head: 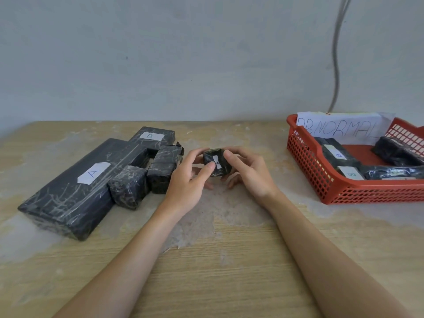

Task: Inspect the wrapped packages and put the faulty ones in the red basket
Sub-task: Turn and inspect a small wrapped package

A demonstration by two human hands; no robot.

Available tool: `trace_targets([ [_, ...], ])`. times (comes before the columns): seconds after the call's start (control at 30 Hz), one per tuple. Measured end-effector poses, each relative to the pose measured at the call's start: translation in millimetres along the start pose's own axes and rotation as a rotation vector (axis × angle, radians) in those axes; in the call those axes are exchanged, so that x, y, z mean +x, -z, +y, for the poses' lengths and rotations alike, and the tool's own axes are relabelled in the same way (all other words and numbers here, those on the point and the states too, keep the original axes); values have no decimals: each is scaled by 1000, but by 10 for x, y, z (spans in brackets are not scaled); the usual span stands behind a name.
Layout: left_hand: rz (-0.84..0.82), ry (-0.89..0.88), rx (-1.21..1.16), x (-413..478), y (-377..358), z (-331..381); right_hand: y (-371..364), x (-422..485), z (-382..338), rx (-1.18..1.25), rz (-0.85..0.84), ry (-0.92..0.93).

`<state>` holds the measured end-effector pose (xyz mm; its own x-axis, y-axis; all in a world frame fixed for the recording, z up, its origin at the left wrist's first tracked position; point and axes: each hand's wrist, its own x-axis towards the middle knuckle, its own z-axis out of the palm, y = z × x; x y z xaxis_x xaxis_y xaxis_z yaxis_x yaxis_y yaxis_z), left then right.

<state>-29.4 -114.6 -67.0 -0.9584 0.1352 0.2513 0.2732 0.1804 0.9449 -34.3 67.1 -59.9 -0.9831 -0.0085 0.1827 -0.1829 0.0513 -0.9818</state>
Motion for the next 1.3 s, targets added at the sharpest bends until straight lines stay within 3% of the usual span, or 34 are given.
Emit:
trace_targets([
  [0.33, 82, 87, -68, 24, -82, 36, -111, 28, 91, -126, 17, -22],
  [0.47, 107, 100, -71, 48, -74, 33, -81, 4, 51, -149, -56, -20],
  [0.63, 22, 116, -125, 50, -60, 30, -27, -12, 48, -97, -86, 5],
  [0.83, 32, 18, 41, 30, -57, -18, -7, -39, 5, -46, -88, 21],
  [0.97, 40, 105, -87, 40, -50, -3, -47, -37, 25, -76, -67, 45],
  [1.13, 71, 57, -34, 37, -61, -32, -5, -48, 13, -78, -125, 39],
  [1.3, 5, 86, -151, 26, -56, -14, -10, -31, 18, -98, -79, 28],
])
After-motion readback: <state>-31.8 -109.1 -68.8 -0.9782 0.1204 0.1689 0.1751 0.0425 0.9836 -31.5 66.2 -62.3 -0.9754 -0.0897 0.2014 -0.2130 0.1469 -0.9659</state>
